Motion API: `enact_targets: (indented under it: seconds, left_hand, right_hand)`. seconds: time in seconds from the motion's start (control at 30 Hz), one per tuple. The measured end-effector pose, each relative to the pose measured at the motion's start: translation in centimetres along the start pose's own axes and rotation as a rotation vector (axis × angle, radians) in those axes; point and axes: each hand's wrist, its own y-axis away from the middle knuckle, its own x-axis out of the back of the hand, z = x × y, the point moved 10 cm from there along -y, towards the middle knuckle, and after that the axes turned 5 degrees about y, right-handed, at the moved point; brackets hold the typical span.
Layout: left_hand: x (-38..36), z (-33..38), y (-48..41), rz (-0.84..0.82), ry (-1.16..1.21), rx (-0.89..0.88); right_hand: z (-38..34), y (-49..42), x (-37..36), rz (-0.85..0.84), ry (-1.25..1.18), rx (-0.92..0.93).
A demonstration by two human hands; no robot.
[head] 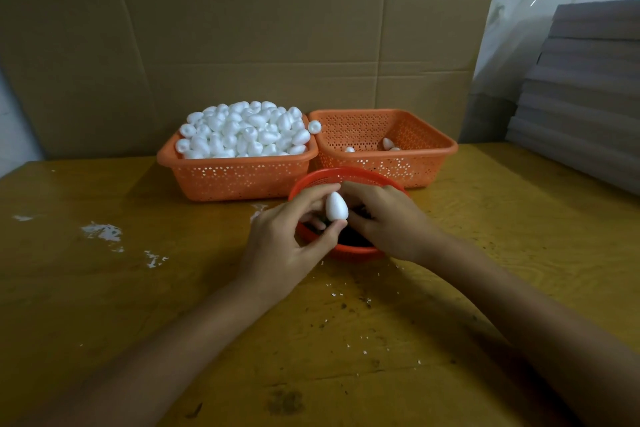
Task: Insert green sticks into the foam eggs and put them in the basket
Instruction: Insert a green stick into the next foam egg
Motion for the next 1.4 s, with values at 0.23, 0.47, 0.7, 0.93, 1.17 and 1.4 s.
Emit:
enact_targets:
  seconds: [0.23, 0.47, 0.7, 0.93, 1.17, 1.4]
  left_hand:
    - [0.9, -1.5, -0.2, 0.072, 0.15, 0.136]
    - [1.3, -3.0, -0.3, 0.096, 0.315, 0.238]
    - [1.4, -3.1, -0.3, 0.111, 0.343, 0.272]
    - [1.0, -3.1, -0.2, 0.09, 0.35, 0.297]
    - [1.1, -2.9, -0.2, 0.093, 0.356, 0.292]
    - [1.2, -2.4, -0.4, 0.088, 0.318, 0.246]
  right_hand:
    - [0.6, 0.0, 0.2, 0.066, -0.059, -0.044]
    - [0.1, 0.1, 0.7, 0.122, -0.146, -0.026]
    - [-0.3, 0.1, 0.8, 0.119, -0.128, -0.011]
    - [-0.1, 0.1, 0.7, 0.108, -0.124, -0.026]
    - [0.1, 0.0, 0.7, 0.117, -0.107, -0.026]
    - [0.0, 0.1, 0.7, 0.131, -0.097, -0.016]
